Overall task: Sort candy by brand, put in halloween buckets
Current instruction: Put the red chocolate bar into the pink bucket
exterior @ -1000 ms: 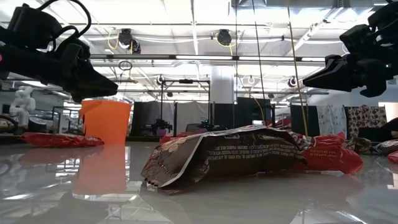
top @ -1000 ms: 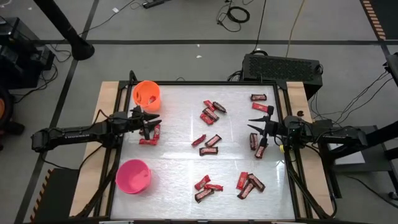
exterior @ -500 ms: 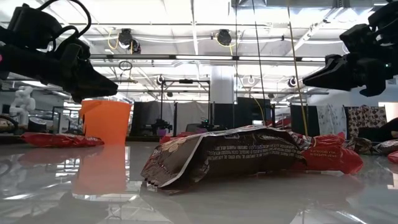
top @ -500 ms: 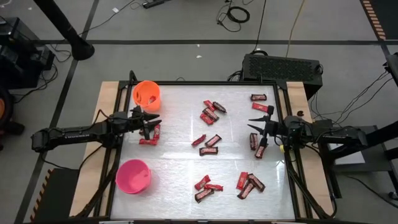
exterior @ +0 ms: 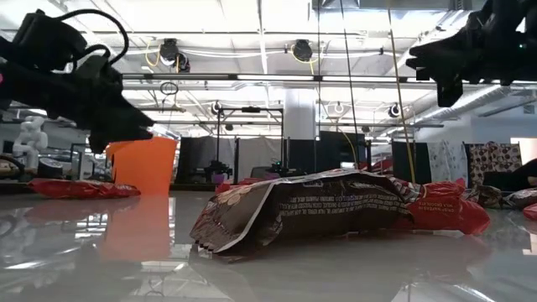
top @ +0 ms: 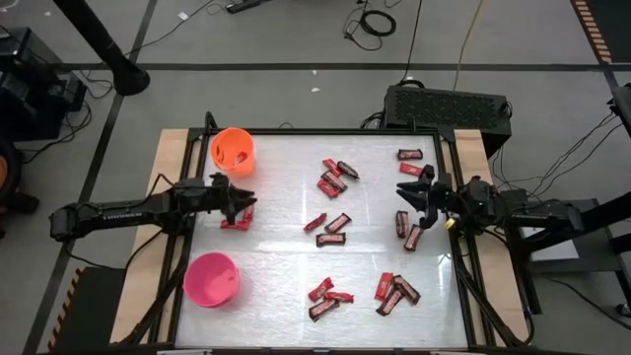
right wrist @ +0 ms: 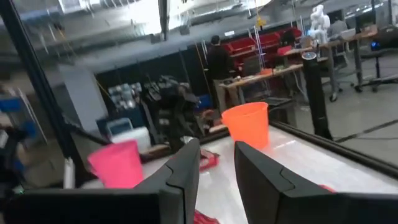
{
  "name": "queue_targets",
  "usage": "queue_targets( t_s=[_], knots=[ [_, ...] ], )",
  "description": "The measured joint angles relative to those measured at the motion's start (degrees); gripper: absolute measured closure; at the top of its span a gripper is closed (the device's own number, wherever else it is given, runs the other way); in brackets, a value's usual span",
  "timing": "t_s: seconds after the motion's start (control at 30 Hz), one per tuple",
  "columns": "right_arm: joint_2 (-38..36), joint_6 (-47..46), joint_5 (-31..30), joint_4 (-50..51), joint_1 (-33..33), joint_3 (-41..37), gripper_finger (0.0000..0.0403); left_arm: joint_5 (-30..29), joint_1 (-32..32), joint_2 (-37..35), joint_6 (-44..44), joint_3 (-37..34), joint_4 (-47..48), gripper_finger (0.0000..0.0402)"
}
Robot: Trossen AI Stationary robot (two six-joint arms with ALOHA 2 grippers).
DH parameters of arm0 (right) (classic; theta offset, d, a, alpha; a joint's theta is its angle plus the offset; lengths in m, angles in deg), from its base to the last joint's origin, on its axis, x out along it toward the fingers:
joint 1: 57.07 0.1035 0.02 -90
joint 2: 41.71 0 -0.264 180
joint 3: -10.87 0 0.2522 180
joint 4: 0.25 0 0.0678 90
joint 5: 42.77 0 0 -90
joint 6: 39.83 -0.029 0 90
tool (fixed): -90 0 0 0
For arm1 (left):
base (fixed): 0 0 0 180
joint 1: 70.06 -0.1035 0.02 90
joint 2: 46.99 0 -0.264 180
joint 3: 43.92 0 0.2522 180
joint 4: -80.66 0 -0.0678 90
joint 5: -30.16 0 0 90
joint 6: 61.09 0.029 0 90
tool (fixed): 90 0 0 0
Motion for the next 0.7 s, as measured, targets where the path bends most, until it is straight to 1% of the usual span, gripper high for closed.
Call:
queue_targets(
  t_s=[0.07, 0.13, 0.27, 0.37, 0.43, 0.53, 0.7],
  knots=[
    [1.28, -1.15, 0.0, -0.61, 0.0, 0.0, 0.031, 2.83, 0.02, 0.01, 0.17, 0.0, 1.63, 0.024],
    [2.96, -2.43, -0.01, -0.6, 0.02, 0.0, 0.031, 3.97, 0.01, 0.02, -0.17, 0.0, 2.78, 0.024],
    [7.67, -5.25, 1.13, -1.02, 0.95, 0.0, 0.031, 3.83, 0.01, 0.02, -0.18, 0.0, 2.85, 0.024],
    [12.11, -6.12, 1.45, -3.78, 2.84, 0.0, 0.031, 1.45, -0.01, 0.01, 0.04, 0.03, 1.6, 0.024],
    [15.46, -5.89, 1.18, -6.26, 4.19, 0.35, 0.031, 1.57, 0.0, 0.0, 3.1, 0.48, 2.5, 0.024],
    [20.89, -4.66, 1.04, -7.71, 5.87, 2.72, 0.031, 2.91, 0.02, 0.08, 7.57, 3.53, 7.64, 0.024],
    [33.17, -1.62, -0.13, -7.88, 8.32, 9.33, 0.031, 0.22, 0.0, 0.04, 10.26, 8.01, 18.25, 0.024]
  ],
)
